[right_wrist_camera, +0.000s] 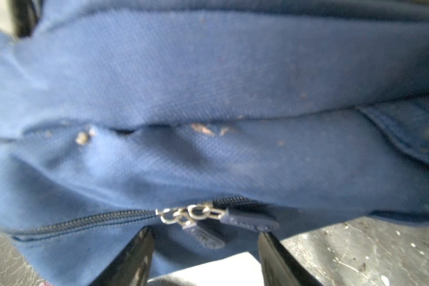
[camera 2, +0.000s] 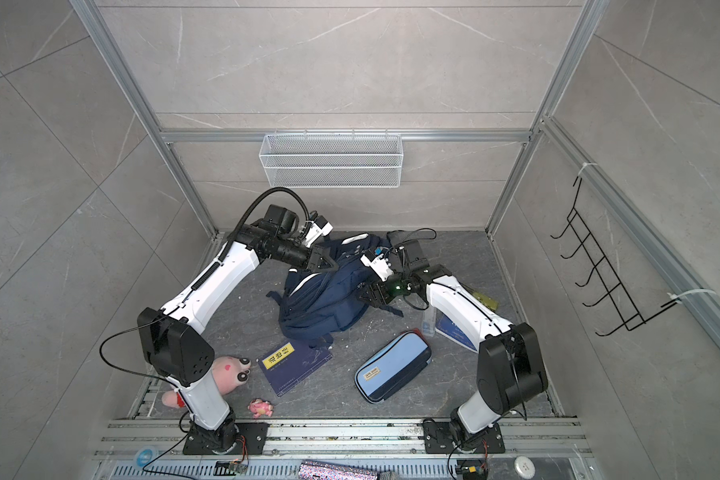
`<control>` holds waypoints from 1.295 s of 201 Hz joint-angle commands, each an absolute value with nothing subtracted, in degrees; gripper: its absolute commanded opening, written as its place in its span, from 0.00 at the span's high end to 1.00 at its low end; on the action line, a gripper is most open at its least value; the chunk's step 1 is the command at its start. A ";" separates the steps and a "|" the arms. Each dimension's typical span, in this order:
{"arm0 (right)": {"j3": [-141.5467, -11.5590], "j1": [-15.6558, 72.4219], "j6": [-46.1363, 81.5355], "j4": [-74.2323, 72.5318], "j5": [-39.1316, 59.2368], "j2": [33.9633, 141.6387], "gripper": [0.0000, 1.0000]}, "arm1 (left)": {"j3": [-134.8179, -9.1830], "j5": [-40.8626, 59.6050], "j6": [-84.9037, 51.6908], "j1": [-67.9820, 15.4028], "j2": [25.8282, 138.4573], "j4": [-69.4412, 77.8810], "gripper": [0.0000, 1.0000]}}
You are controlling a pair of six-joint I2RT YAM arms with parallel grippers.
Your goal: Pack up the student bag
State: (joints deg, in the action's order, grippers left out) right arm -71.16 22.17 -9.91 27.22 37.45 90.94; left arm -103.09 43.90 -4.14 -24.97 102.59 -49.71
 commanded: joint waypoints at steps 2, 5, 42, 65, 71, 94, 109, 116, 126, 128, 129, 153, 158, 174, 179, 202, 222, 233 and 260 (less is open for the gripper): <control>-73.16 22.68 -10.57 27.16 38.11 91.53 0.30 | -105.64 50.97 -3.87 -24.86 100.63 -46.22 1.00; -73.27 22.65 -10.55 27.09 38.31 91.59 0.31 | -105.73 50.90 -3.80 -24.86 100.63 -46.23 1.00; -74.07 23.24 -10.13 26.84 40.76 92.86 0.38 | -106.30 50.96 -3.70 -24.85 101.40 -46.30 1.00; -74.64 23.55 -10.20 27.29 41.71 93.79 0.50 | -106.78 51.15 -3.81 -24.87 101.82 -46.14 1.00; -74.78 23.49 -10.35 27.42 41.84 93.95 0.53 | -106.80 51.15 -3.88 -24.87 101.92 -46.10 1.00; -75.58 23.64 -10.98 28.41 41.83 94.74 0.63 | -106.79 51.17 -4.13 -24.89 102.25 -45.71 1.00; -76.06 23.62 -11.60 29.30 41.43 95.03 0.68 | -106.62 50.68 -4.63 -24.83 102.32 -45.01 1.00; -76.08 23.62 -11.79 29.44 41.40 95.05 0.71 | -106.34 50.36 -5.25 -24.86 102.18 -44.14 1.00; -75.89 23.61 -11.87 29.45 41.40 94.90 0.75 | -105.77 49.23 -6.81 -24.81 101.91 -42.20 1.00; -75.86 23.59 -11.91 29.45 41.40 94.78 0.76 | -105.68 48.91 -7.02 -24.86 101.90 -41.86 1.00; -75.81 23.62 -11.93 29.44 41.40 94.81 0.77 | -105.62 48.76 -7.20 -24.86 101.88 -41.67 1.00; -74.99 23.63 -12.25 29.44 42.37 94.12 0.85 | -104.82 46.52 -9.80 -24.87 101.85 -38.17 1.00; -74.81 23.65 -12.25 29.44 42.59 93.92 0.86 | -104.62 46.18 -10.22 -24.87 101.86 -37.43 1.00; -74.33 23.71 -12.61 29.93 42.78 93.36 0.89 | -104.39 45.62 -11.22 -24.87 101.94 -35.48 1.00; -74.25 23.64 -12.81 30.24 42.72 93.23 0.91 | -104.35 45.53 -11.55 -24.87 102.04 -34.98 1.00; -73.75 23.65 -13.37 31.06 42.44 92.27 0.99 | -104.74 45.20 -12.57 -24.87 102.71 -33.63 1.00; -72.77 23.87 -12.88 31.03 42.41 90.72 1.00 | -104.44 43.74 -14.65 -24.84 103.12 -32.03 1.00; -72.44 24.40 -12.99 31.36 41.79 89.68 1.00 | -103.95 41.24 -16.57 -24.92 103.25 -30.67 1.00; -72.06 26.50 -13.00 32.49 40.83 87.29 1.00 | -103.53 33.94 -20.50 -25.83 104.37 -27.79 1.00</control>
